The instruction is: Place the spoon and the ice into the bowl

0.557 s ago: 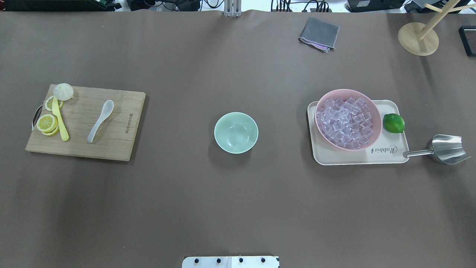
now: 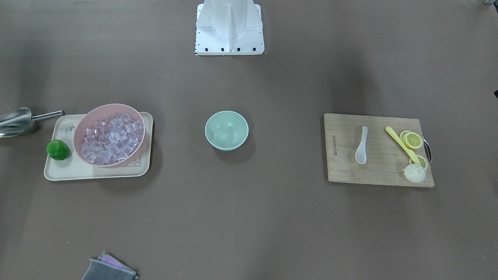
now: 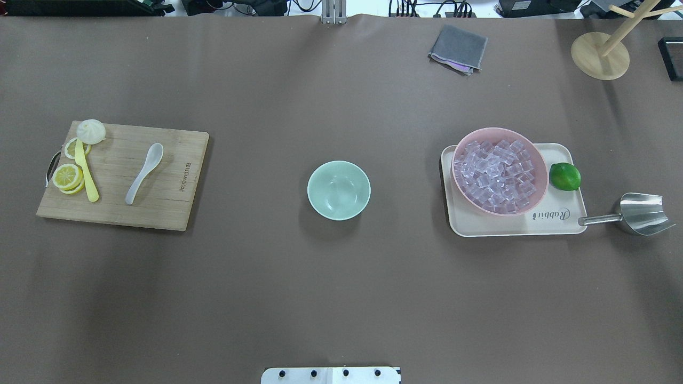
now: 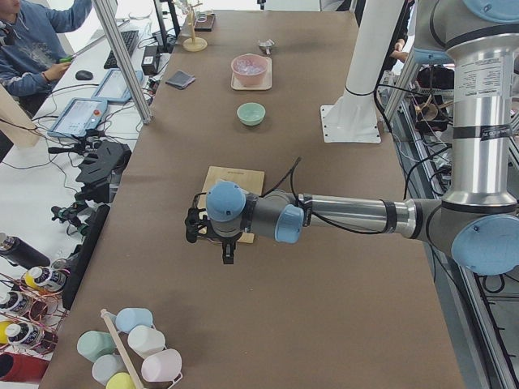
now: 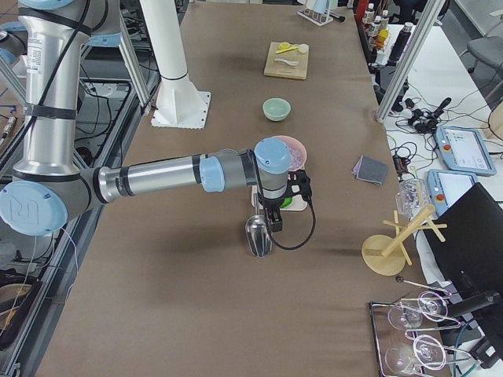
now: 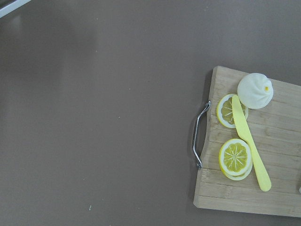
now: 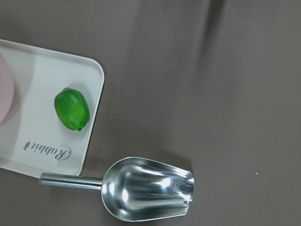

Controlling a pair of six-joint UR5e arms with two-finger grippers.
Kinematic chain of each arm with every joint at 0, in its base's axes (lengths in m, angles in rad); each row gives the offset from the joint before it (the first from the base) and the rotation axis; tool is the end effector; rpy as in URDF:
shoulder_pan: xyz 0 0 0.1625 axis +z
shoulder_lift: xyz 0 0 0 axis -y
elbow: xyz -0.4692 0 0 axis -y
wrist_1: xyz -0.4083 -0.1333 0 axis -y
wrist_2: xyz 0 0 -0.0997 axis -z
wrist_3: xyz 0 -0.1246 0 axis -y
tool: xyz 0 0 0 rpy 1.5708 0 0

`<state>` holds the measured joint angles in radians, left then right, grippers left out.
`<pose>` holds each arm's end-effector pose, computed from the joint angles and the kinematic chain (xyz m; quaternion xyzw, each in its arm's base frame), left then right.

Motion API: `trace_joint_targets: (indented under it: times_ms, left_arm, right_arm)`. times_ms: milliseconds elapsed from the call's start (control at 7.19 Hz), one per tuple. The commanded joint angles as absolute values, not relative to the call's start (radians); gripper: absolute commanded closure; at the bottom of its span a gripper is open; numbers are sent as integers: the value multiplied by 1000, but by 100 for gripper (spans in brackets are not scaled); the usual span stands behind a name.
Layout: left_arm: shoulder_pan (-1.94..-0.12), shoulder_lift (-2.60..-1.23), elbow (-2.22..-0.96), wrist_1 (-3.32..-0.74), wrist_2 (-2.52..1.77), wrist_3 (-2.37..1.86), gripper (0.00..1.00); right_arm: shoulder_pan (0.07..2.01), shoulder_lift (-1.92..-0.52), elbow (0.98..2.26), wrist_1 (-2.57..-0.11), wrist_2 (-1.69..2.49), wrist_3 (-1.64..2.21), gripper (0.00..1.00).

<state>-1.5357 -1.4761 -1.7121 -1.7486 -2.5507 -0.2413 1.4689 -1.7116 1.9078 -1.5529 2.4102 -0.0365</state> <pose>-0.0131 -0.4769 0.6561 0.0334 0.4768 -0.0378 0.8776 -0.0054 -0.4515 0.6076 0.0843 -0.4081 -0.1062 0.9028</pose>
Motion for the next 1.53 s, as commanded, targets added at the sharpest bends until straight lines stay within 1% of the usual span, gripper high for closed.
trace_joint_targets:
  times_ms: [0, 417, 835, 1391]
  left_arm:
    - [-1531, -1450, -1736, -1759, -2545, -238, 2]
    - [-1531, -1425, -1704, -1877, -2405, -232, 2]
    - [-1536, -1427, -1733, -1884, -2355, -249, 2]
    - [-1532, -1422, -1694, -1965, -2364, -244, 2]
  right_arm:
    - [1468, -1735, 1902, -1503, 2405, -43, 0]
    - [1468, -1750, 1888, -1506, 2366, -35, 0]
    - [1471, -1746, 1807, -1503, 2367, -35, 0]
    - [1482, -1752, 1831, -1503, 2378, -31, 0]
